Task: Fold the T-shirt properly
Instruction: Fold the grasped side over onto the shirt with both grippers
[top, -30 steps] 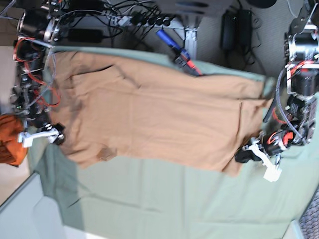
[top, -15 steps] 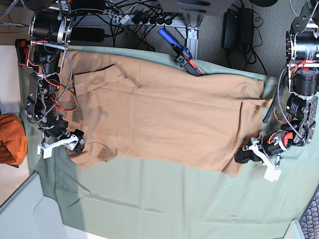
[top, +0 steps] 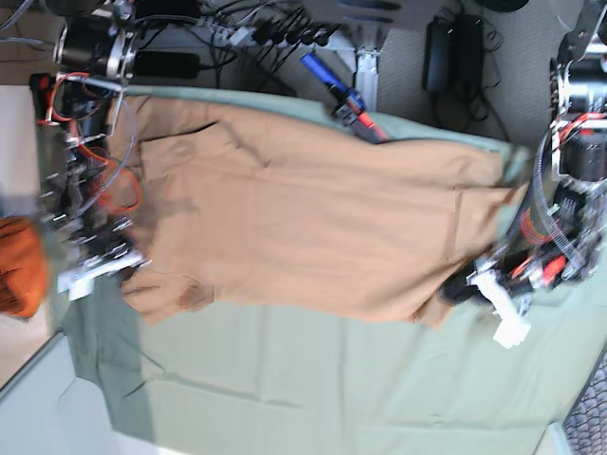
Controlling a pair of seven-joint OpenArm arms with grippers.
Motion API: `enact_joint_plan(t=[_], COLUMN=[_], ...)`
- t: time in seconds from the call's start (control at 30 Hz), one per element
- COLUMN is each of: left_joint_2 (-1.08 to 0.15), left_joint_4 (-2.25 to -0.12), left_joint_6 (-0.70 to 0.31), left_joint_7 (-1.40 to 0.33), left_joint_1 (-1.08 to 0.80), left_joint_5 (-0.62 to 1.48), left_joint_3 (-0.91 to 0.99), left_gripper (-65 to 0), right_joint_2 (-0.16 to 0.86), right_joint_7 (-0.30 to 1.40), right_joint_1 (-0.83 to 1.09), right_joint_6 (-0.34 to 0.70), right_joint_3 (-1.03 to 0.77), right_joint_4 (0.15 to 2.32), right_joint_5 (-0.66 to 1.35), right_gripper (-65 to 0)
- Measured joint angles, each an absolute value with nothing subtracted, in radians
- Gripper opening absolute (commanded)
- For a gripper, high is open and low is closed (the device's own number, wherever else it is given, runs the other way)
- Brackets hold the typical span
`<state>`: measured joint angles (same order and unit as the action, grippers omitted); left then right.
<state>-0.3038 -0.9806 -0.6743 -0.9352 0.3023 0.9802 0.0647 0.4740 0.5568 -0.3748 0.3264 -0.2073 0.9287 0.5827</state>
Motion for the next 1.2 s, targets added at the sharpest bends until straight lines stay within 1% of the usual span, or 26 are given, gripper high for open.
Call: enact_joint_plan(t=[0.13,0.27,0.5,0.93,1.2], left_joint_2=[-0.327,-0.352,-0.405,-0.435,-0.435], left_joint_4=[-1.116,-1.226,-1.329,-1.439,-1.446], left_joint_6=[-0.678,-0.678,-0.681,-0.682,-0.681], left_joint_7=[-0.934,-0.944,-0.945,-0.954,-0.952], left_joint_1=[0.238,0.170,0.074,-0.028,-0.050], left_joint_5=[0.991,0.990,0.992,0.996,0.996], left_joint_3=[0.064,0.062,0.060,0.060,0.060], left_gripper=[-65.0,-65.0,-65.0,-65.0,-65.0], right_joint_2=[0.503,0.524,0.556,0.557,0.554], right_joint_7=[0.620,0.627,0.632,0.645,0.645], right_joint_1=[-0.268,-0.154,0.008,0.168,0.225], right_joint_6=[0.340,0.344,0.345,0.345,0.345], right_joint_3=[-0.271,-0.316,-0.386,-0.422,-0.433], right_joint_4=[1.082,1.209,1.340,1.456,1.475], right_joint_5=[0.626,0.644,0.681,0.690,0.691], right_gripper=[-65.0,-65.0,-65.0,-65.0,-65.0])
